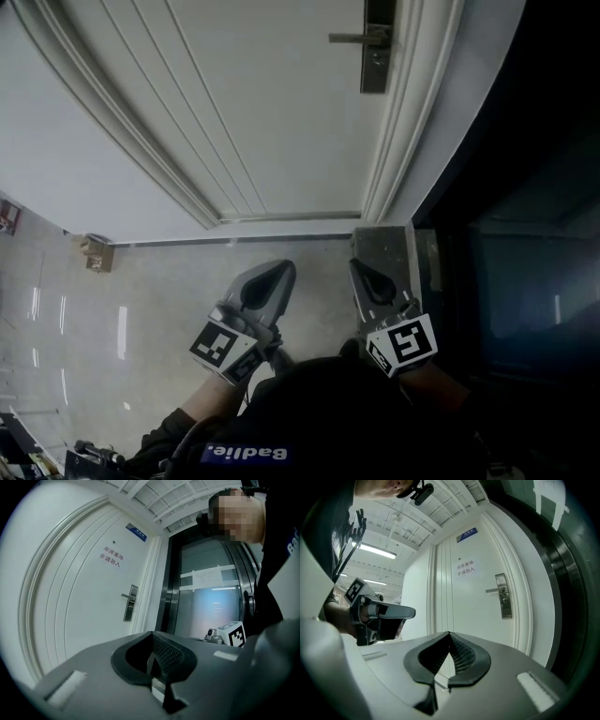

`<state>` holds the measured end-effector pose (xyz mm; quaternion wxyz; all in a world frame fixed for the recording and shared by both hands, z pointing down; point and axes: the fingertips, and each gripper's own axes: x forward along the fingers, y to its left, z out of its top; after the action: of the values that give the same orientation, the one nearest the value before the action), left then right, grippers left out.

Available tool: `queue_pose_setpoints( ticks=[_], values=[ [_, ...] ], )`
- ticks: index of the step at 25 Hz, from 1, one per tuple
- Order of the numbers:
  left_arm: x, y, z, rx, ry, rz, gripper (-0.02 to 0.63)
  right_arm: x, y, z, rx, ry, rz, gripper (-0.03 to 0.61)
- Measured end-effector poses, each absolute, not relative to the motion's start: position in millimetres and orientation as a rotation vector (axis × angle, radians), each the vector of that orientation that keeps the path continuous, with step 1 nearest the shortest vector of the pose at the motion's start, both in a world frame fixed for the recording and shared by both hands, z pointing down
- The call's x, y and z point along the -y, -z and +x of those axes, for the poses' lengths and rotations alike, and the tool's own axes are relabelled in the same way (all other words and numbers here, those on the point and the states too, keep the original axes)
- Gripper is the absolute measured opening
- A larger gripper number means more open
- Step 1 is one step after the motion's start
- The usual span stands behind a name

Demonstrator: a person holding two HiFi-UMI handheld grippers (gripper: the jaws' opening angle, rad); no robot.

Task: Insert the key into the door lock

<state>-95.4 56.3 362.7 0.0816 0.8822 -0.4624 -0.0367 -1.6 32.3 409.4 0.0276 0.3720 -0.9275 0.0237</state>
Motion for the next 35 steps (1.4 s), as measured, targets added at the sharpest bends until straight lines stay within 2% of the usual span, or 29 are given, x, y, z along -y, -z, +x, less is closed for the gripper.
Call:
queue_pose_setpoints(
  ticks=[14, 35],
  values=[
    [-110, -375, -167, 1.295, 0.110, 2.735, 0.018, -92, -412, -95, 2.800, -0.110, 1.148, 0.003],
    [-122, -371, -166, 1.169, 0.062, 2.852, 0.018, -107, -408, -116, 2.780, -0.081, 1.271, 0.002]
  ],
)
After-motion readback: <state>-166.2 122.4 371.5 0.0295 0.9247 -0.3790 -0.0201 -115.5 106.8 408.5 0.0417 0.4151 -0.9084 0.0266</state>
